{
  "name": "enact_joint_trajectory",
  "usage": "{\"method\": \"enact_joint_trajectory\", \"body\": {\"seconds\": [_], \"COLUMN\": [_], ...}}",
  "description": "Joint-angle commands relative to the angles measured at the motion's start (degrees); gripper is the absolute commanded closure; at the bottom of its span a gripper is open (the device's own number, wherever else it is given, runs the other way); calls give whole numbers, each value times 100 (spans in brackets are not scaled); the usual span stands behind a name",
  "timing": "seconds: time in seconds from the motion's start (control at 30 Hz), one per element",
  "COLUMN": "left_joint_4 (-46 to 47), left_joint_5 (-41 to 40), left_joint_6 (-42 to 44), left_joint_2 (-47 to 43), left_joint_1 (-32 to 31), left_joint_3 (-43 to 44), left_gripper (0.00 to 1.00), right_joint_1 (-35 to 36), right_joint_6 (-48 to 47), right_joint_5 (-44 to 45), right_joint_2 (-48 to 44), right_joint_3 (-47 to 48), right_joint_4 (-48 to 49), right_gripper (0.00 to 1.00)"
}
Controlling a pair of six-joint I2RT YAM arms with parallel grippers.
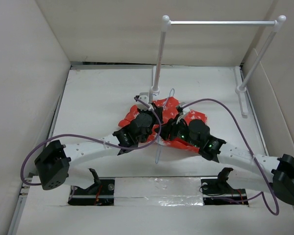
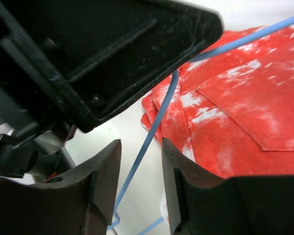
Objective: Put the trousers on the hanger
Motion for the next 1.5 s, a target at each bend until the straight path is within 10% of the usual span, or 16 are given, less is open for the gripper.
{"method": "enact_joint_trajectory", "body": {"seconds": [0.0, 0.27, 0.47, 0.63, 0.83, 1.47], "left_joint_4": [584, 425, 153, 136, 74, 970], "left_joint_5": [103, 252, 682, 859, 1456, 815], "left_joint_6": [-53, 96, 395, 562, 641, 413], "left_joint_2": [-139, -157, 36, 19, -183, -1563], "left_joint_1": [-24, -24, -24, -24, 212, 389], "left_joint_3": [490, 823, 1543, 1982, 2396, -634], "left_gripper": [100, 100, 100, 57, 36, 49], "right_joint_1": [137, 138, 6, -433, -1372, -4299], "right_joint_6": [384, 876, 1377, 1667, 2124, 2389], "right_joint_5": [25, 25, -334, -765, -1494, -3603], "right_joint_2": [208, 200, -46, -283, -398, 330], "right_joint_3": [-39, -232, -84, 110, 224, 2236], "right_joint_4": [820, 1558, 1963, 2156, 2410, 1964], "right_gripper": [58, 100, 100, 100, 100, 100]}}
